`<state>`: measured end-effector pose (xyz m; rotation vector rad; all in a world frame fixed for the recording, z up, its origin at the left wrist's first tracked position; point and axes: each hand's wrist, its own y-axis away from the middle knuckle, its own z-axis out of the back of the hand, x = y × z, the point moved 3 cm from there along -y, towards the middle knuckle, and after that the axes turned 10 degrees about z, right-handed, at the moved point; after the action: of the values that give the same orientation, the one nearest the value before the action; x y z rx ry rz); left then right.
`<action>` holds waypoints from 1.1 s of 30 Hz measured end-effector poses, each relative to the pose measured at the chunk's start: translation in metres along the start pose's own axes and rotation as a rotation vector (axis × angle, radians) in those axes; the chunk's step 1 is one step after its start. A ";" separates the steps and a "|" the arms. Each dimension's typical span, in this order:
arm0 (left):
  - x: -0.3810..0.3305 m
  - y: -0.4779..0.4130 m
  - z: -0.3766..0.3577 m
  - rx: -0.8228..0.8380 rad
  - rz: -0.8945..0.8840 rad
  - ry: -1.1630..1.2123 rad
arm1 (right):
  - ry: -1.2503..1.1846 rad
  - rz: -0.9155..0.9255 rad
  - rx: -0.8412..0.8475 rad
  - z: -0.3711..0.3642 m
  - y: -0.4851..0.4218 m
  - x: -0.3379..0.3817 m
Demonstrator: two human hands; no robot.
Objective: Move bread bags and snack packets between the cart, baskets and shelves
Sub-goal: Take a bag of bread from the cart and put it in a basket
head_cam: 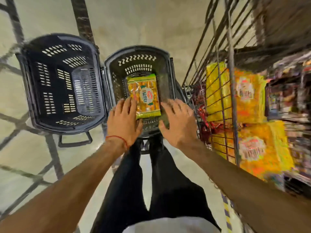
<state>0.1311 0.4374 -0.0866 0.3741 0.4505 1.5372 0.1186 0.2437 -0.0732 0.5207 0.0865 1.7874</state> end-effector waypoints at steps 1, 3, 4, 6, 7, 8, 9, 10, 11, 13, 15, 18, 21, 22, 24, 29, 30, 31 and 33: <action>-0.003 0.013 0.014 -0.027 -0.022 -0.017 | 0.022 0.020 0.004 0.012 0.012 0.005; -0.007 0.038 0.039 -0.076 -0.053 -0.053 | 0.048 0.081 -0.005 0.035 0.035 0.013; -0.009 0.050 0.049 -0.098 -0.052 -0.072 | 0.045 0.106 -0.031 0.045 0.047 0.016; -0.013 0.074 0.063 -0.130 -0.057 -0.107 | 0.052 0.119 -0.085 0.063 0.069 0.021; -0.015 0.085 0.067 -0.140 -0.072 -0.125 | 0.069 0.117 -0.097 0.068 0.078 0.024; -0.017 0.095 0.070 -0.149 -0.089 -0.143 | 0.088 0.114 -0.109 0.073 0.087 0.026; -0.019 0.103 0.072 -0.155 -0.101 -0.158 | 0.097 0.109 -0.124 0.077 0.096 0.028; -0.020 0.112 0.075 -0.160 -0.106 -0.175 | 0.098 0.103 -0.140 0.081 0.104 0.030; -0.020 0.120 0.077 -0.171 -0.108 -0.195 | 0.103 0.097 -0.155 0.085 0.113 0.033; -0.019 0.131 0.081 -0.202 -0.122 -0.218 | 0.131 0.072 -0.179 0.092 0.125 0.035; -0.020 0.147 0.084 -0.235 -0.168 -0.220 | 0.146 0.022 -0.224 0.096 0.144 0.040; -0.020 0.162 0.086 -0.305 -0.238 -0.210 | 0.168 -0.060 -0.273 0.097 0.170 0.047; -0.025 0.179 0.086 -0.302 -0.323 -0.180 | 0.200 -0.135 -0.337 0.101 0.198 0.053; -0.028 0.185 0.087 -0.297 -0.353 -0.185 | 0.208 -0.168 -0.354 0.103 0.209 0.054; -0.036 0.198 0.089 -0.311 -0.425 -0.203 | 0.223 -0.218 -0.392 0.108 0.230 0.055; -0.070 0.225 0.092 -0.342 -0.606 -0.232 | 0.252 -0.335 -0.471 0.112 0.293 0.037; -0.079 0.229 0.093 -0.348 -0.628 -0.248 | 0.268 -0.367 -0.476 0.113 0.307 0.031; -0.089 0.234 0.093 -0.355 -0.646 -0.268 | 0.282 -0.398 -0.478 0.114 0.321 0.025; -0.111 0.243 0.092 -0.383 -0.696 -0.323 | 0.291 -0.458 -0.498 0.116 0.347 0.010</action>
<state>-0.0306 0.3328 0.1200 0.1337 0.0109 0.8337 -0.1508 0.1300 0.1461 -0.1163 -0.0377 1.3527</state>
